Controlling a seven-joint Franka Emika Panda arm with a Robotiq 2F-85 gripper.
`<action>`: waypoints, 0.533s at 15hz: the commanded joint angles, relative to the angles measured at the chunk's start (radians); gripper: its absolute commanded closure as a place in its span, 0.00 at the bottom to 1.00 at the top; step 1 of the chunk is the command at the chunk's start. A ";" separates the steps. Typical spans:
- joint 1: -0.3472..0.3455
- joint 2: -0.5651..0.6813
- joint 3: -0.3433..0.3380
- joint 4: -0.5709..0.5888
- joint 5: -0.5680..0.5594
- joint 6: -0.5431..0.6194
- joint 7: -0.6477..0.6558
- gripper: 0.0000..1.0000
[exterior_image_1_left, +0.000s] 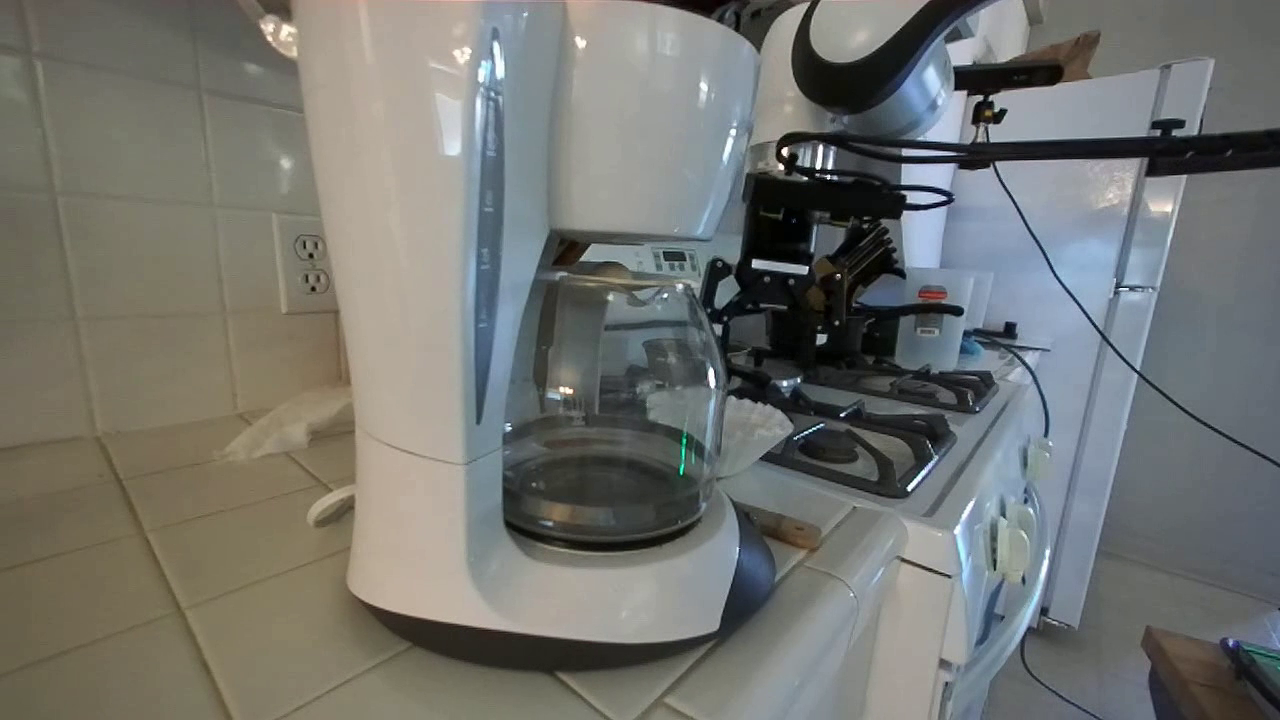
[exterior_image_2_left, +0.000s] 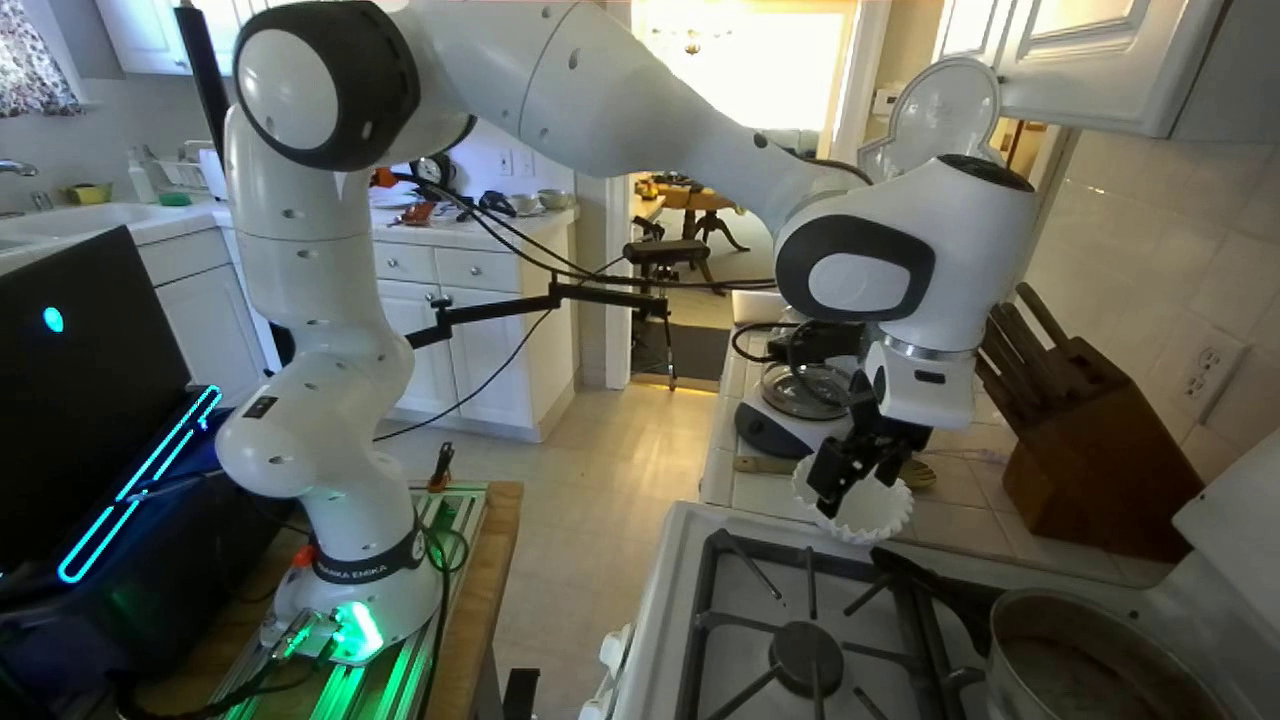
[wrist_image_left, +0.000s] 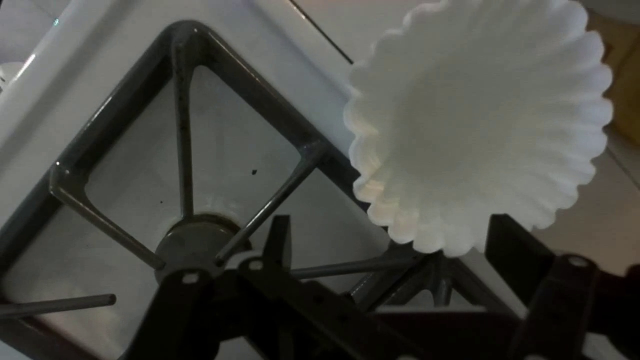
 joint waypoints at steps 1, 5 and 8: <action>-0.006 -0.074 0.002 -0.089 0.081 0.014 -0.058 0.00; -0.004 -0.109 0.005 -0.136 0.167 0.049 -0.115 0.00; -0.004 -0.125 0.004 -0.144 0.131 0.075 -0.140 0.00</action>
